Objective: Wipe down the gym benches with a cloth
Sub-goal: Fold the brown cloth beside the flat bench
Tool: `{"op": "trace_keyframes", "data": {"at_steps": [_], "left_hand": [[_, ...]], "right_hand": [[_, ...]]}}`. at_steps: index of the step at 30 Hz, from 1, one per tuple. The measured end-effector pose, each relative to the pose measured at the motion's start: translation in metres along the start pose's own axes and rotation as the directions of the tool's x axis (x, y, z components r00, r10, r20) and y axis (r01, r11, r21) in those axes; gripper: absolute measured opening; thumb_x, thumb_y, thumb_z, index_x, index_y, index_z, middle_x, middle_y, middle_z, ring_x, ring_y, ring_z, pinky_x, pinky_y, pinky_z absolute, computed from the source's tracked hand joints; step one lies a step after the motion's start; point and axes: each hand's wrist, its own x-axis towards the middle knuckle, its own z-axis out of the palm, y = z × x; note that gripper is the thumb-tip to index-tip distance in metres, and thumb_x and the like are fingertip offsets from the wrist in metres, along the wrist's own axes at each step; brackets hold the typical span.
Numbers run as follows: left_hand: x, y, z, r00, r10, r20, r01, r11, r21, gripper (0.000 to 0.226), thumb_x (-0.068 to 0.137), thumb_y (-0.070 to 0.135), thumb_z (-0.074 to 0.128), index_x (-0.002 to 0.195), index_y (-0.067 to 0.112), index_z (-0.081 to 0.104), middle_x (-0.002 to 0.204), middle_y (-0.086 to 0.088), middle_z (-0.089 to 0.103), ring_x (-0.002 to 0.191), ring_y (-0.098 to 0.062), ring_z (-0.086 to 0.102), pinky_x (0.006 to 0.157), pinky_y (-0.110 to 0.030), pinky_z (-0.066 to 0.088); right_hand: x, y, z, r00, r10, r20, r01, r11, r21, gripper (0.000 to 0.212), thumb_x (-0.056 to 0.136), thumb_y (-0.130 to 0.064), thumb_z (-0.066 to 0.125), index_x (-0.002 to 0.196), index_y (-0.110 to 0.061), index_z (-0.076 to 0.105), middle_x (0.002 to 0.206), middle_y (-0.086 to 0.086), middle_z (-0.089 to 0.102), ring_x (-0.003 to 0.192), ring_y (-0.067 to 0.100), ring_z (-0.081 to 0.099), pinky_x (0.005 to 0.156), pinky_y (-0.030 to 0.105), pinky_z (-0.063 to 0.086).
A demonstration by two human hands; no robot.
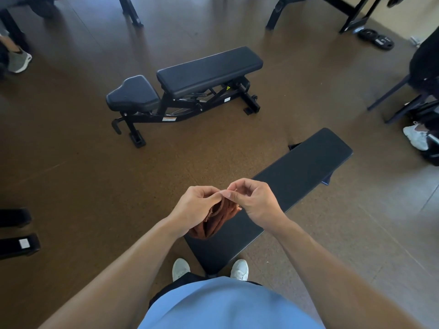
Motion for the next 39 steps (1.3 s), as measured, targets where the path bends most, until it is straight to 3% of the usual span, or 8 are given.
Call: {"op": "trace_keyframes", "data": {"at_steps": [2, 8, 17, 20, 24, 28, 35, 39], "left_hand": [[-0.003, 0.000, -0.001, 0.999, -0.015, 0.037, 0.017, 0.999, -0.045, 0.032, 0.102, 0.046, 0.055, 0.103, 0.025, 0.079, 0.094, 0.001, 0.079, 0.091, -0.013, 0.075, 0.084, -0.024, 0.055], [-0.006, -0.004, 0.002, 0.999, 0.046, 0.004, -0.046, 0.984, 0.173, 0.015, 0.089, 0.034, 0.078, 0.100, 0.025, 0.079, 0.090, 0.008, 0.079, 0.087, -0.011, 0.075, 0.072, -0.018, 0.059], [-0.010, -0.014, 0.008, 0.998, 0.046, 0.035, -0.049, 0.993, 0.108, 0.016, 0.100, 0.027, 0.066, 0.098, 0.028, 0.082, 0.084, 0.000, 0.078, 0.073, -0.003, 0.068, 0.069, -0.016, 0.050], [-0.013, -0.013, 0.009, 0.999, 0.023, 0.032, -0.026, 0.994, 0.104, 0.014, 0.098, 0.028, 0.068, 0.100, 0.025, 0.082, 0.085, 0.005, 0.079, 0.075, -0.001, 0.070, 0.070, -0.014, 0.053], [-0.010, -0.023, 0.003, 0.995, 0.006, -0.095, 0.013, 0.980, 0.197, 0.032, 0.083, 0.052, 0.078, 0.112, 0.037, 0.074, 0.100, 0.011, 0.072, 0.095, -0.008, 0.070, 0.081, -0.024, 0.058], [-0.010, -0.043, -0.021, 0.962, -0.081, -0.262, 0.159, 0.943, 0.291, 0.048, 0.071, 0.069, 0.079, 0.102, 0.033, 0.071, 0.096, 0.006, 0.064, 0.086, -0.009, 0.061, 0.072, -0.026, 0.048], [-0.024, -0.069, -0.040, 0.961, -0.172, -0.215, 0.175, 0.985, -0.007, 0.034, 0.083, 0.046, 0.079, 0.099, 0.018, 0.070, 0.086, 0.001, 0.066, 0.077, -0.011, 0.061, 0.063, -0.022, 0.046], [-0.026, -0.075, -0.037, 0.974, -0.208, -0.085, 0.216, 0.972, 0.094, 0.031, 0.073, 0.025, 0.092, 0.097, 0.018, 0.075, 0.093, -0.002, 0.076, 0.088, -0.017, 0.070, 0.074, -0.027, 0.056]], "right_hand": [[-0.001, 0.003, 0.001, 0.999, 0.021, -0.038, -0.020, 1.000, 0.015, 0.019, 0.085, -0.045, 0.082, 0.085, -0.027, 0.076, 0.074, 0.011, 0.070, 0.068, 0.026, 0.066, 0.072, 0.044, 0.060], [-0.004, 0.008, -0.001, 0.992, 0.049, -0.120, -0.044, 0.998, 0.043, 0.012, 0.097, -0.036, 0.073, 0.094, -0.024, 0.071, 0.081, -0.003, 0.076, 0.073, 0.008, 0.068, 0.068, 0.023, 0.056], [-0.015, 0.017, -0.015, 0.993, 0.097, 0.069, -0.107, 0.981, 0.164, 0.019, 0.089, -0.025, 0.081, 0.107, -0.020, 0.075, 0.100, 0.004, 0.082, 0.094, 0.021, 0.079, 0.087, 0.031, 0.062], [-0.017, 0.022, -0.015, 0.995, 0.097, 0.007, -0.097, 0.983, 0.156, 0.008, 0.093, -0.022, 0.077, 0.099, -0.017, 0.076, 0.093, 0.004, 0.082, 0.084, 0.019, 0.078, 0.073, 0.024, 0.059], [-0.019, 0.026, -0.013, 0.993, 0.107, -0.044, -0.094, 0.969, 0.229, 0.008, 0.095, -0.019, 0.076, 0.100, -0.013, 0.075, 0.095, 0.005, 0.082, 0.088, 0.019, 0.079, 0.074, 0.022, 0.061], [-0.015, 0.031, -0.024, 0.962, 0.209, -0.178, -0.118, 0.900, 0.420, 0.006, 0.089, -0.019, 0.080, 0.093, -0.017, 0.077, 0.087, 0.004, 0.079, 0.081, 0.017, 0.073, 0.072, 0.026, 0.058], [-0.009, 0.047, -0.058, 0.899, 0.307, -0.311, -0.111, 0.848, 0.518, 0.029, 0.077, -0.033, 0.085, 0.099, -0.015, 0.079, 0.087, 0.001, 0.072, 0.092, 0.023, 0.062, 0.080, 0.041, 0.050], [-0.005, 0.061, -0.067, 0.854, 0.349, -0.385, -0.116, 0.850, 0.513, 0.015, 0.087, -0.025, 0.083, 0.097, -0.015, 0.080, 0.088, -0.001, 0.070, 0.094, 0.022, 0.060, 0.084, 0.041, 0.052]]}}
